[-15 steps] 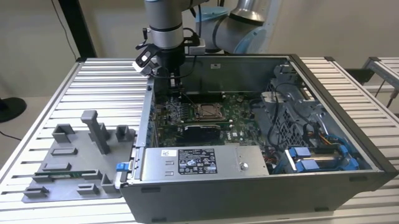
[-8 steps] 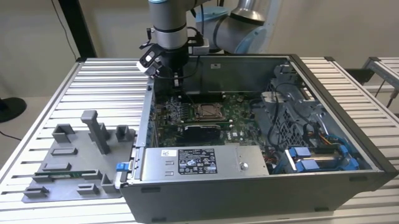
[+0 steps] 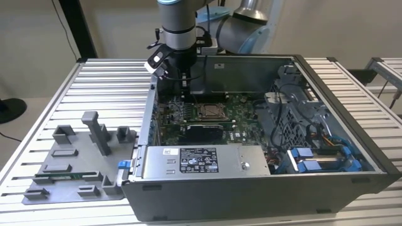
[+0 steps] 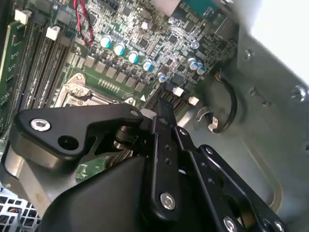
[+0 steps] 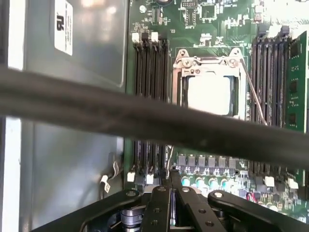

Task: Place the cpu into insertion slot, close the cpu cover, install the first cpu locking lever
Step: 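Install the first cpu locking lever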

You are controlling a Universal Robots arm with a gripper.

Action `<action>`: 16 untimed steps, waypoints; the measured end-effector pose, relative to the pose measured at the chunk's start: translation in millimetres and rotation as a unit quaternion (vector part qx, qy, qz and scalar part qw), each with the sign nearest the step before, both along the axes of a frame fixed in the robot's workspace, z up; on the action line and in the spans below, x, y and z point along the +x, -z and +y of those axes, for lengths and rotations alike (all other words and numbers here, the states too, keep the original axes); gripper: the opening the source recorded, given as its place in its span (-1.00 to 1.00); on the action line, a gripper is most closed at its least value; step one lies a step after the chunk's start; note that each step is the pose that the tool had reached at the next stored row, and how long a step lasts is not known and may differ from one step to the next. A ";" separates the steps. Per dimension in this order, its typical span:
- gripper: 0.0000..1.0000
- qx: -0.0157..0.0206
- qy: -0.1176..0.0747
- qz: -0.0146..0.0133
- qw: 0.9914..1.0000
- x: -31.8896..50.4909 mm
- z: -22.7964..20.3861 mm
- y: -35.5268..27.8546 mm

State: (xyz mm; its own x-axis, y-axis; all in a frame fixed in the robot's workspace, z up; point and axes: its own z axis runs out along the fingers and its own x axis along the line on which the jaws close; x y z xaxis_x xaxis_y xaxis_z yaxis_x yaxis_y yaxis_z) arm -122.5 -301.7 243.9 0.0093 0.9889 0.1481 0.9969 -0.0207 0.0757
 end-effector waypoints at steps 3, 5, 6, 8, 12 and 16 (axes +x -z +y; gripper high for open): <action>-1.00 0.006 0.000 0.000 1.000 1.5 -4.0 -1.2; -1.00 0.010 0.000 0.000 1.000 3.2 -7.1 -1.6; -1.00 0.012 0.000 0.000 1.000 4.3 -8.5 -1.8; -1.00 0.015 0.000 0.000 1.000 7.6 -10.9 -2.2; -1.00 0.024 0.000 0.000 1.000 16.6 -14.5 -2.7; -1.00 0.032 0.000 0.000 0.999 28.0 -17.8 -3.0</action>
State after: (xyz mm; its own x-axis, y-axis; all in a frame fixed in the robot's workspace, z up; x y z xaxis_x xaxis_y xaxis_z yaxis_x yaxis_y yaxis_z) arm -94.5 -319.5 246.9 0.0094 0.9776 0.2104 0.9969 -0.0255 0.0740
